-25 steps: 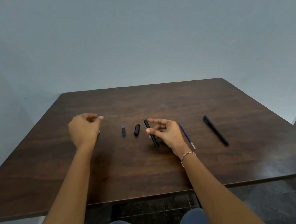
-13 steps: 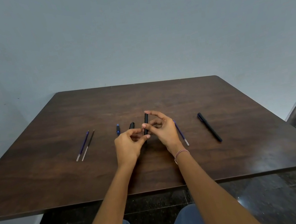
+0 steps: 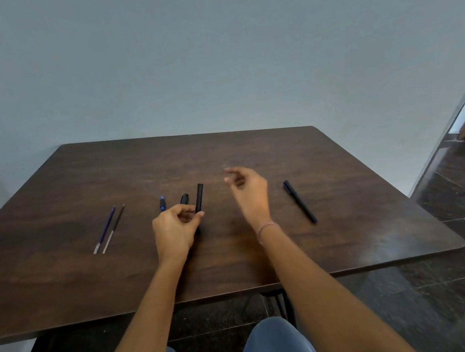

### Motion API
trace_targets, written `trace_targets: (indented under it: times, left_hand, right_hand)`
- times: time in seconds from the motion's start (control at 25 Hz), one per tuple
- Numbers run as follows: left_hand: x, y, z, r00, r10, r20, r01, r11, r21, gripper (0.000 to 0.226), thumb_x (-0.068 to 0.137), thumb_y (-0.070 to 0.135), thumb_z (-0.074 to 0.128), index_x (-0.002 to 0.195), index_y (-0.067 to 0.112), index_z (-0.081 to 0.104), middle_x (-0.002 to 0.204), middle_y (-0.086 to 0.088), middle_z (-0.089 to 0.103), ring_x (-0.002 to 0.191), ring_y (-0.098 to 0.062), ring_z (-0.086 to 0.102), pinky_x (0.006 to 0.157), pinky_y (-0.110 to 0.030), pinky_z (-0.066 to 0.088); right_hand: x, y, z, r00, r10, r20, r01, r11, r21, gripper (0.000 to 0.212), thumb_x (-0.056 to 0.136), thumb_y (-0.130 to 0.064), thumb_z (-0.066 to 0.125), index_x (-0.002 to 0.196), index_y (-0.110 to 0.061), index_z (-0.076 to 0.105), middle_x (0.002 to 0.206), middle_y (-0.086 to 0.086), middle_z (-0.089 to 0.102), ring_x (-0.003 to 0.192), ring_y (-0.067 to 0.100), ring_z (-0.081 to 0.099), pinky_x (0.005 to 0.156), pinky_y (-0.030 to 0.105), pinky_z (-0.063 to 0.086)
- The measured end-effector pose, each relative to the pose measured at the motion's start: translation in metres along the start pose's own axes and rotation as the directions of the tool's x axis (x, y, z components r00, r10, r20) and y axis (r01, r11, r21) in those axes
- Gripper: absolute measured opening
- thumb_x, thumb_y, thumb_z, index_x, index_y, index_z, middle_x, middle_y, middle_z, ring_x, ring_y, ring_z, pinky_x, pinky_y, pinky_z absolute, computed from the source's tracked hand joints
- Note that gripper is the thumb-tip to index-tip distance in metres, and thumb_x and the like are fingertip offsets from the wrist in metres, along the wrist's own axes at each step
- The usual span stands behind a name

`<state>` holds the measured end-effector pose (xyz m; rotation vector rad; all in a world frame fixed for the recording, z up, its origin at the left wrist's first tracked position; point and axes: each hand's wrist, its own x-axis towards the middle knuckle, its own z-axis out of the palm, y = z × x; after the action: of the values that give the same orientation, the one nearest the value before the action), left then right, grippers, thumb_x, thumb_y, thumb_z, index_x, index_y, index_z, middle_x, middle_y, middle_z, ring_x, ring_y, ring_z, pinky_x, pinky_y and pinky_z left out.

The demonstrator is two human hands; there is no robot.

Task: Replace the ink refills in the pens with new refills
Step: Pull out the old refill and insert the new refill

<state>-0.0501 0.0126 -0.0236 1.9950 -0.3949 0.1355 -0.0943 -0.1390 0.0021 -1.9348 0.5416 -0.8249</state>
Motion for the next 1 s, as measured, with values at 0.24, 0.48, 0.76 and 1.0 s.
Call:
trace_targets:
  times: [0.24,0.48,0.76,1.0]
  left_hand:
    - [-0.003,0.004,-0.002,1.000,0.005,-0.004,-0.005,1.000,-0.007,0.022,0.073,0.020,0.080,0.093,0.015,0.071,0.074,0.010,0.063,0.069,0.000,0.060,0.062,-0.009,0.041]
    - [-0.004,0.004,-0.002,0.999,0.026,-0.038,-0.025,1.000,0.018,0.019,0.070,0.020,0.082,0.086,0.019,0.072,0.073,0.012,0.063,0.067,0.001,0.059,0.062,-0.008,0.040]
    - [-0.004,0.003,-0.001,0.998,0.064,-0.024,-0.063,0.997,0.051,0.019,0.067,0.020,0.083,0.082,0.024,0.072,0.075,0.014,0.064,0.068,0.001,0.057,0.063,-0.016,0.045]
    - [-0.003,0.001,-0.001,0.996,0.084,-0.014,-0.083,0.994,0.077,0.020,0.067,0.018,0.083,0.081,0.026,0.070,0.077,0.014,0.064,0.069,0.000,0.058,0.066,-0.024,0.052]
  right_hand:
    - [0.031,0.005,-0.059,0.961,0.264,0.077,-0.155,0.753,-0.640,0.027,0.073,-0.019,0.081,0.097,-0.008,0.073,0.105,0.012,0.072,0.103,0.027,0.065,0.089,0.029,0.048]
    - [0.024,-0.001,-0.049,0.948,0.280,0.151,-0.080,0.668,-0.740,0.036,0.072,-0.015,0.082,0.105,-0.005,0.068,0.109,0.013,0.068,0.106,0.031,0.064,0.085,0.033,0.052]
    - [0.013,-0.004,-0.034,0.938,0.334,0.089,-0.243,0.822,-0.516,0.015,0.080,-0.012,0.070,0.095,-0.012,0.069,0.097,0.008,0.069,0.089,0.025,0.069,0.072,0.030,0.055]
    - [-0.009,0.001,-0.013,0.970,0.220,0.103,-0.242,0.851,0.466,0.034,0.082,0.000,0.070,0.114,-0.013,0.066,0.073,-0.004,0.068,0.064,0.005,0.066,0.061,0.019,0.056]
